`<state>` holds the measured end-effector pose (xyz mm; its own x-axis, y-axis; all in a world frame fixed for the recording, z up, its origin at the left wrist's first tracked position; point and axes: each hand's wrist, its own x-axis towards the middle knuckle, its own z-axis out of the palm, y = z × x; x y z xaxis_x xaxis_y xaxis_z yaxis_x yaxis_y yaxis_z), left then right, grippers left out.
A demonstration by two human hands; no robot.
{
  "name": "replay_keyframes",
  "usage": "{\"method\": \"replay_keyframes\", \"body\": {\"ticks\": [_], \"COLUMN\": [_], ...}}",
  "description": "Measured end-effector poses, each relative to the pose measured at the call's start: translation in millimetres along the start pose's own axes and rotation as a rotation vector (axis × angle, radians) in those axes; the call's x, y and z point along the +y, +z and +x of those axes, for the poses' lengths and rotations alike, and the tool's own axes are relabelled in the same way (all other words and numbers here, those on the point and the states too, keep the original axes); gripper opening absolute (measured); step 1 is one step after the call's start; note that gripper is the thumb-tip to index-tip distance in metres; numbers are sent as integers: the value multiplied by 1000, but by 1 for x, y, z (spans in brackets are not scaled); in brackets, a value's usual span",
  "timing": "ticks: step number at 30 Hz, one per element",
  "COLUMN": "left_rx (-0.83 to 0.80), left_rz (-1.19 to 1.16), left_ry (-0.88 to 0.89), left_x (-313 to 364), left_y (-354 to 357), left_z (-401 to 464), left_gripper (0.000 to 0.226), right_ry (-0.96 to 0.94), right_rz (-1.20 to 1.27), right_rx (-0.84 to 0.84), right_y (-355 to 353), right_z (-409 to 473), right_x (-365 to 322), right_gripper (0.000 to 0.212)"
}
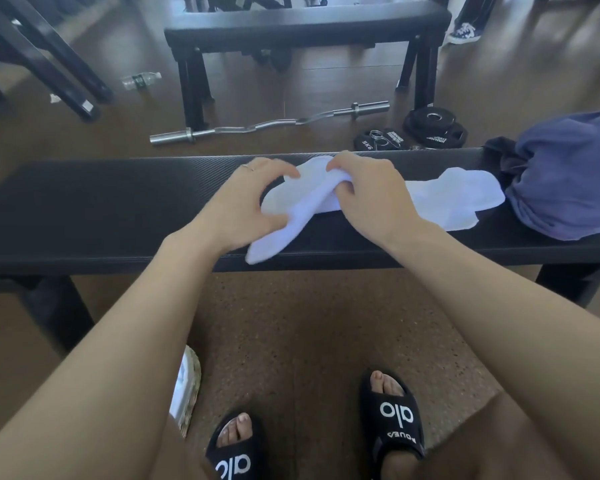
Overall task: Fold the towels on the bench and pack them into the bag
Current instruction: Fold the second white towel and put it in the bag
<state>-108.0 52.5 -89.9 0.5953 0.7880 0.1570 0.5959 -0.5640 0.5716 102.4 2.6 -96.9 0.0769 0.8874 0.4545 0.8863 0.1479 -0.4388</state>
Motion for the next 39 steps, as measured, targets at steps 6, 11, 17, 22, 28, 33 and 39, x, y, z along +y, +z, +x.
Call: {"method": "replay_keyframes", "body": {"ticks": [6,11,17,22,28,33,39], "left_rx": [43,-18,186,361,324,354,631], "left_rz": [28,-207,-25,114,394,565,715], "left_ry": [-92,-158,-105,-201,-184,-250,-283], "left_x": [-4,23,17,-8,-22,-34,-23], "left_y": [12,14,10,-18,-68,-116,-189], "left_z": [-2,-4,-11,-21,-5,18,54], "left_gripper": [8,40,7,14,10,14,23], "right_ry": [-7,73,7,117,150,140,123], "right_rz": [105,163,217,16,-124,-243,-397], "right_rx": [61,86,3,-195,-403,-277,109], "right_y": [-4,-4,-9,-26,-42,-65,-98], "right_z": [1,2,-7,-8,29,89,148], "right_x": [-9,-21,-22,3,15,23,1], "right_gripper": [22,19,9,9,21,17,21]}}
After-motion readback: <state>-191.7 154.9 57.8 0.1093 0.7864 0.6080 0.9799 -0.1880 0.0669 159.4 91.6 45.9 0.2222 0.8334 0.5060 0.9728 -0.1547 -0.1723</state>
